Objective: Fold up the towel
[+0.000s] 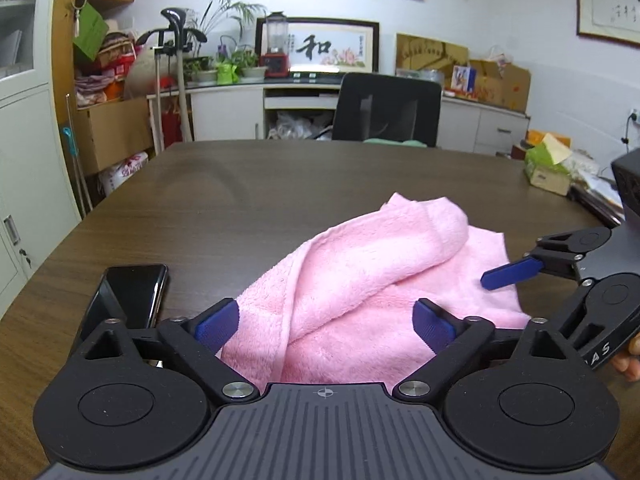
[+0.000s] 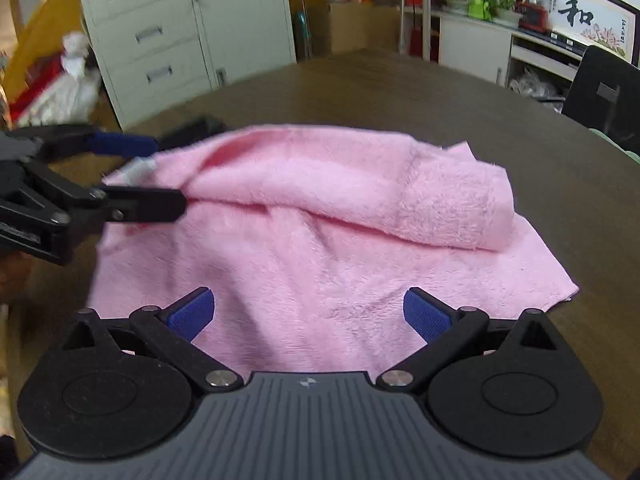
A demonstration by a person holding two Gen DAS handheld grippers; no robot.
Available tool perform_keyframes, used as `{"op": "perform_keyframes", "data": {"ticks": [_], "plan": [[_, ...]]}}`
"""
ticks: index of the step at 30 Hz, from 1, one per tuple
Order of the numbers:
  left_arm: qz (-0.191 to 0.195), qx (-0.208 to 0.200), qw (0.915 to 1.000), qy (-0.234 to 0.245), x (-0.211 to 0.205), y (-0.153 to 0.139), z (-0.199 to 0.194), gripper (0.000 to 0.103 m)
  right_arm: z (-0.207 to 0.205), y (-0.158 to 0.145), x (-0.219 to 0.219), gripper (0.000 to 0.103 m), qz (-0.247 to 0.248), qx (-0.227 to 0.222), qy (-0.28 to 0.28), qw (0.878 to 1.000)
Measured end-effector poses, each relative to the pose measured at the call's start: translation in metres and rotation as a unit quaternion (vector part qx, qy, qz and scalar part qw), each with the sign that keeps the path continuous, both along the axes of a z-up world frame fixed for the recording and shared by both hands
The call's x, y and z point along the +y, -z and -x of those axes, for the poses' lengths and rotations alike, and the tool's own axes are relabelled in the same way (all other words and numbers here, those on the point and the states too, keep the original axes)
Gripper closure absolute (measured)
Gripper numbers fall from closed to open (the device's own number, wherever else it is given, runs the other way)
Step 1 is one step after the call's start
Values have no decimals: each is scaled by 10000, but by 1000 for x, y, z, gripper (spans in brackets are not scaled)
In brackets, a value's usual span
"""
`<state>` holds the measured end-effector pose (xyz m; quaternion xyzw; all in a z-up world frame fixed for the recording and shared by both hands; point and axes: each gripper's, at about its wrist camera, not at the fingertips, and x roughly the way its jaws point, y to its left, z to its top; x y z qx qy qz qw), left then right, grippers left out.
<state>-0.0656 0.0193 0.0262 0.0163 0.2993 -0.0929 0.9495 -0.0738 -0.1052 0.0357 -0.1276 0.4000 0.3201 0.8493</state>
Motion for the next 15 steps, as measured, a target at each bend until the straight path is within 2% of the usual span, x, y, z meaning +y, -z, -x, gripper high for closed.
{"op": "perform_keyframes", "data": {"ticks": [4, 6, 9, 12, 15], "plan": [[-126, -61, 9999, 24, -8, -5, -4, 0, -2, -6, 0, 0, 348, 281, -262, 9987], [-192, -75, 9998, 24, -12, -10, -5, 0, -3, -9, -9, 0, 610, 486, -634, 9949], [-225, -136, 9996, 104, -20, -15, -9, 0, -8, -15, -33, 0, 1046, 871, -826, 9872], [-202, -167, 9995, 191, -25, -19, -6, 0, -18, -20, -70, 0, 1436, 1118, -768, 9803], [-131, -147, 9993, 315, -36, -17, -8, 0, -28, -25, -106, 0, 1808, 1147, -379, 9761]]}}
